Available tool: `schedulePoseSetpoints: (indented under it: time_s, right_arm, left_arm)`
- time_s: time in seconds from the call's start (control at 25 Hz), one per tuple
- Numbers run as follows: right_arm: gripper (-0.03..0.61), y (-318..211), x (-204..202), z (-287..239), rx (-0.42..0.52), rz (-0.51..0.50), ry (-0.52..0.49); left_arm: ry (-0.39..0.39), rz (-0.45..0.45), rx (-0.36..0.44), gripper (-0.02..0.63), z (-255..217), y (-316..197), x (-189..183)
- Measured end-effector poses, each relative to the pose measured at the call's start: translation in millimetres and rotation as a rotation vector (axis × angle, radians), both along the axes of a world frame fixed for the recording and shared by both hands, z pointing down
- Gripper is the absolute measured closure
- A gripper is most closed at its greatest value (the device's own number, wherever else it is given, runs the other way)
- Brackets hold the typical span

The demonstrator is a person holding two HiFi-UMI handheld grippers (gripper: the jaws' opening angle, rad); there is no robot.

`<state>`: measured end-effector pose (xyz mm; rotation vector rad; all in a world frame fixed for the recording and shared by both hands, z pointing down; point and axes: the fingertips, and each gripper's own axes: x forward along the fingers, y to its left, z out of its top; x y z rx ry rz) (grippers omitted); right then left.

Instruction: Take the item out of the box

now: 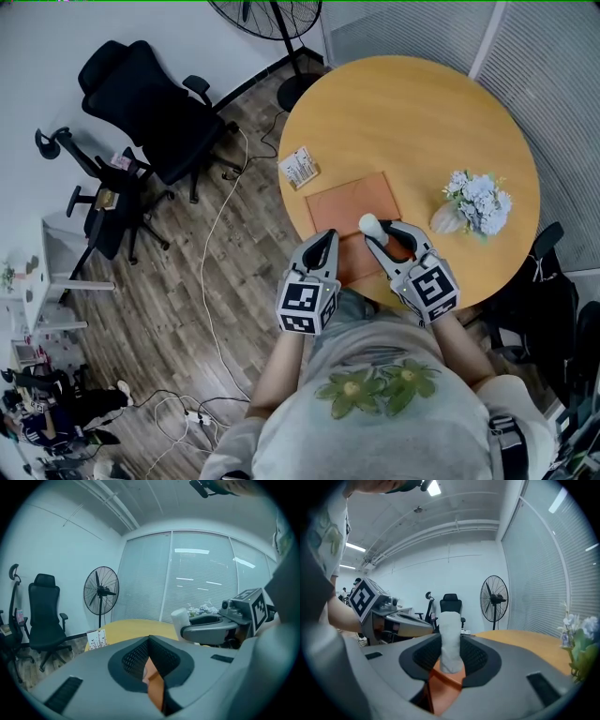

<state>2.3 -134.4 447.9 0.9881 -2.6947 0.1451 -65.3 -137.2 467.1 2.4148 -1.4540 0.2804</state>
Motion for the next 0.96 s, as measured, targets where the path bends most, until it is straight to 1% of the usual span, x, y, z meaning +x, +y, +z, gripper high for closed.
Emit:
schedulePoseSetpoints:
  time_s: [0.36, 0.96]
  right_arm:
    - [0.446, 2.4, -0.2, -1.5, -0.006, 0.008, -0.019]
    - [0.446, 6.4, -0.2, -3.6, -0.003, 0.013, -0.015]
  left_arm:
    - [-0.003, 0.007, 0.004, 0.611, -2.1, 2.3, 2.2]
    - [0.000, 0.010, 0.004, 0.611, -2.8, 4.9, -0.2]
